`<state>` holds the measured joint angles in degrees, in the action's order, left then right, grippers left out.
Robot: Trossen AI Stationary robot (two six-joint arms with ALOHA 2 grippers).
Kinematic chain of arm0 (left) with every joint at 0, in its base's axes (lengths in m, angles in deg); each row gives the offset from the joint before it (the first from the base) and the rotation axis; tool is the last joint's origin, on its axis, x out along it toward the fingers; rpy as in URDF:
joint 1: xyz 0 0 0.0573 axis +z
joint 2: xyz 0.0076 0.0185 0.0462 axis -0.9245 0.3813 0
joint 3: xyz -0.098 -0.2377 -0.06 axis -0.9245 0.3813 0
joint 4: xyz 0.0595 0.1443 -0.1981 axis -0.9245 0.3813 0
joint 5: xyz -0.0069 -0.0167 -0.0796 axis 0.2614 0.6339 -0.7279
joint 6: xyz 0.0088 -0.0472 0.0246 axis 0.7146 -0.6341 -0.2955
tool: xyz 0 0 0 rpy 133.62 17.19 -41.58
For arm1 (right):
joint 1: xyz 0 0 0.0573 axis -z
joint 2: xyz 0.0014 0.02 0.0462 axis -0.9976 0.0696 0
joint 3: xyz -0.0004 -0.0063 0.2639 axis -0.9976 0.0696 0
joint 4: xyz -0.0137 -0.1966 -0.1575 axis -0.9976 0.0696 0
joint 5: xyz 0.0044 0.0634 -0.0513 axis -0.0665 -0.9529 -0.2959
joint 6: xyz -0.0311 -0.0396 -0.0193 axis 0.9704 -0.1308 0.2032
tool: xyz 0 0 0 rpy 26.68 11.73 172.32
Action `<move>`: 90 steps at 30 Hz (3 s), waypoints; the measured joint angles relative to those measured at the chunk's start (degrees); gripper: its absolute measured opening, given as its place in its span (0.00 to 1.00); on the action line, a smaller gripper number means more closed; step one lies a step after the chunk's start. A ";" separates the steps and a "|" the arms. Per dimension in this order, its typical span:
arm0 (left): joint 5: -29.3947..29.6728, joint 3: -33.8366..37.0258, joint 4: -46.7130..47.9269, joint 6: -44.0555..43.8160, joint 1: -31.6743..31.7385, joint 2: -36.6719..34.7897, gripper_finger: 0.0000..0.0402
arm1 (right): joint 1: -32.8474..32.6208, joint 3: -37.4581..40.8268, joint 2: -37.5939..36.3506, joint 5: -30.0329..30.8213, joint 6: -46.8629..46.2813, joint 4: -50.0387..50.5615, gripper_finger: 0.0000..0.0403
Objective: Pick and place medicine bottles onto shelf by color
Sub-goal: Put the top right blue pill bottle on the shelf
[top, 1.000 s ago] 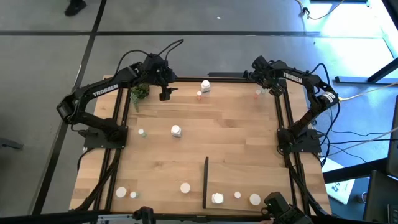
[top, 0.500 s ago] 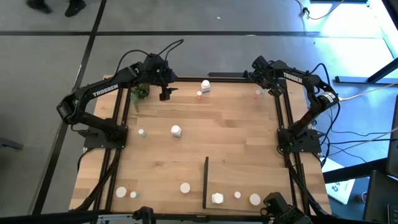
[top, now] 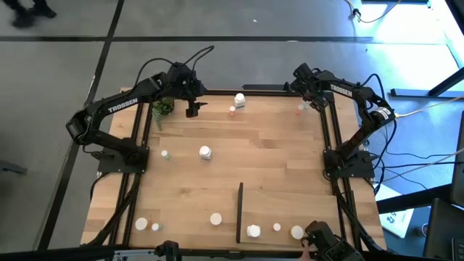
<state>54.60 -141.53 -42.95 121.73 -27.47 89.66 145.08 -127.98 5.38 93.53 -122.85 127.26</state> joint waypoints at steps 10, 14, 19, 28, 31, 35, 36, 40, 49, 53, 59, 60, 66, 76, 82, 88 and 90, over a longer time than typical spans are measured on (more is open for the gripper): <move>0.00 0.00 0.02 0.00 0.00 0.02 0.69 | 0.00 0.00 0.00 0.02 2.72 -0.22 0.64; 0.00 0.00 0.01 0.00 0.00 0.00 0.69 | 0.02 0.00 0.00 0.07 3.50 0.91 0.64; 0.00 0.00 0.02 0.00 0.00 0.00 0.69 | 0.02 0.00 0.00 -0.20 2.60 1.05 0.64; 0.00 0.00 0.02 0.00 -0.01 0.00 0.69 | 0.00 -1.99 -0.04 -0.21 4.03 3.11 0.64; 0.00 0.00 0.01 0.00 0.00 0.00 0.69 | 0.02 -3.22 -0.04 1.46 4.78 4.57 0.64; 0.00 0.00 0.00 0.00 -0.01 0.00 0.69 | 0.02 -3.52 -0.13 1.77 5.45 7.25 0.64; 0.00 0.00 0.00 0.00 0.00 0.00 0.69 | 0.00 -3.52 -0.13 2.14 5.39 8.62 0.64; 0.00 0.00 0.00 0.00 0.00 0.00 0.69 | 0.02 -3.52 -0.13 3.63 4.13 10.15 0.64; 0.00 0.00 0.00 0.00 -0.01 0.00 0.69 | 0.06 -2.10 -0.13 2.15 3.87 9.58 0.64; 0.00 0.00 0.00 0.00 -0.02 0.00 0.69 | 0.06 -0.66 -0.13 1.76 3.70 9.57 0.64; 0.00 0.00 0.00 0.00 0.00 0.00 0.69 | 0.04 -0.07 -0.13 2.36 3.78 6.77 0.64; 0.00 0.00 0.00 0.00 -0.02 0.00 0.69 | 0.06 -0.07 -0.13 2.36 3.72 6.29 0.64; 0.00 0.00 0.00 0.00 -0.02 0.00 0.69 | 0.06 -0.04 -0.13 2.49 4.09 5.64 0.64; 0.00 0.00 0.00 0.00 -0.02 0.00 0.69 | 0.06 -0.02 0.01 2.56 3.84 5.75 0.64; 0.00 0.00 0.00 0.00 -0.01 0.00 0.69 | 0.06 0.00 0.15 2.58 2.98 5.84 0.64; 0.00 0.00 0.00 0.00 -0.01 0.00 0.69 | 0.87 0.00 0.15 2.42 2.38 6.88 0.64; 0.00 0.00 0.00 0.00 -0.02 0.00 0.69 | 0.83 0.02 0.15 2.29 2.36 6.84 0.64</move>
<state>54.60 -141.53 -42.95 121.73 -27.49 89.66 145.91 -127.96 5.53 95.82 -120.49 134.11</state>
